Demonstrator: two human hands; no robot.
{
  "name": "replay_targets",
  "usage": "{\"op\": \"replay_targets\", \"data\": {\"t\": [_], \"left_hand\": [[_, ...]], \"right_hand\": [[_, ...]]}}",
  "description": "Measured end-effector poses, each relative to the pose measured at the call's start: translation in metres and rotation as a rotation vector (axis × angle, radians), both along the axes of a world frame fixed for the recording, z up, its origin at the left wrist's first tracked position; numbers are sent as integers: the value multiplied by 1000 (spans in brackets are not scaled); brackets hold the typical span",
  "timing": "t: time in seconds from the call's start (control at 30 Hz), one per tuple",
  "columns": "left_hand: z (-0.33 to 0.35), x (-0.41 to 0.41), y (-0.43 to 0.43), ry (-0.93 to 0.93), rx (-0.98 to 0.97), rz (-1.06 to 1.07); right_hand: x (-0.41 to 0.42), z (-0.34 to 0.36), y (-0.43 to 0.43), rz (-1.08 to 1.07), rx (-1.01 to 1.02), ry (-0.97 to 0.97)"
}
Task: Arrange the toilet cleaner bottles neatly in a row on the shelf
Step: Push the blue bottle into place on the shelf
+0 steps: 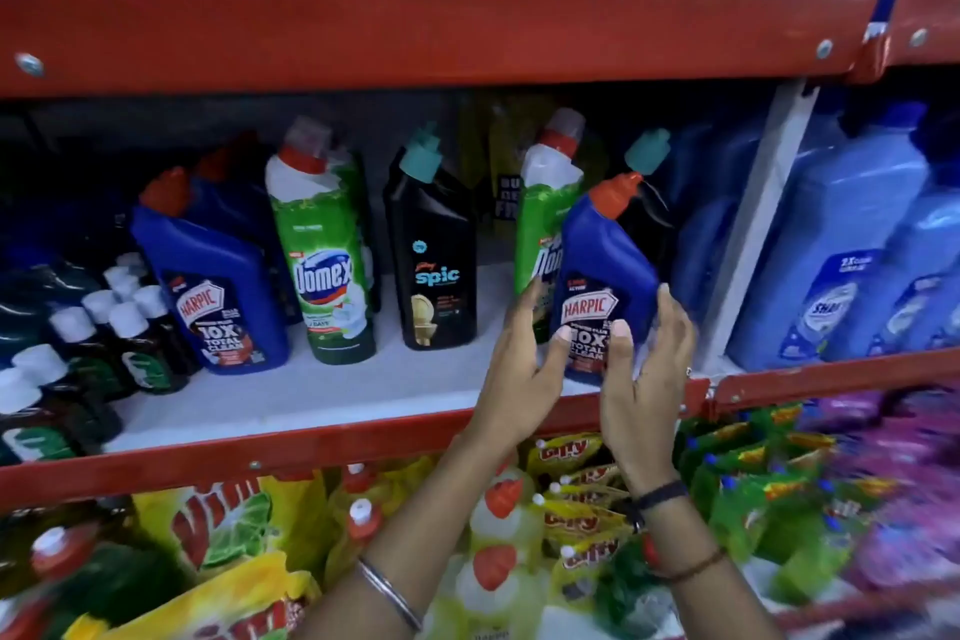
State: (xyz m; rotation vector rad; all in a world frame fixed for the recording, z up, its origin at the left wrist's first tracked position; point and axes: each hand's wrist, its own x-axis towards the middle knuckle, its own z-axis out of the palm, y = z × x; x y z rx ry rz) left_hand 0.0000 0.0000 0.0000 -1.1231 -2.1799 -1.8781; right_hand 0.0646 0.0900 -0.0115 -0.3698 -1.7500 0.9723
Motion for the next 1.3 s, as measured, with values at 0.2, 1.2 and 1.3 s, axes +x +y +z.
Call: {"op": "replay_targets", "data": {"t": [0.2,1.2,1.3], "left_hand": [[7,-15,15,-37,-137,-15],[22,-32,-254,-123,318,496],[17,-45,-275,-109,310,549]], "right_hand": [[-12,-6,21,55,-42,-178],[-79,28,-205,657,-84,-64],[-93,24,-227,669,-94,-72]]}}
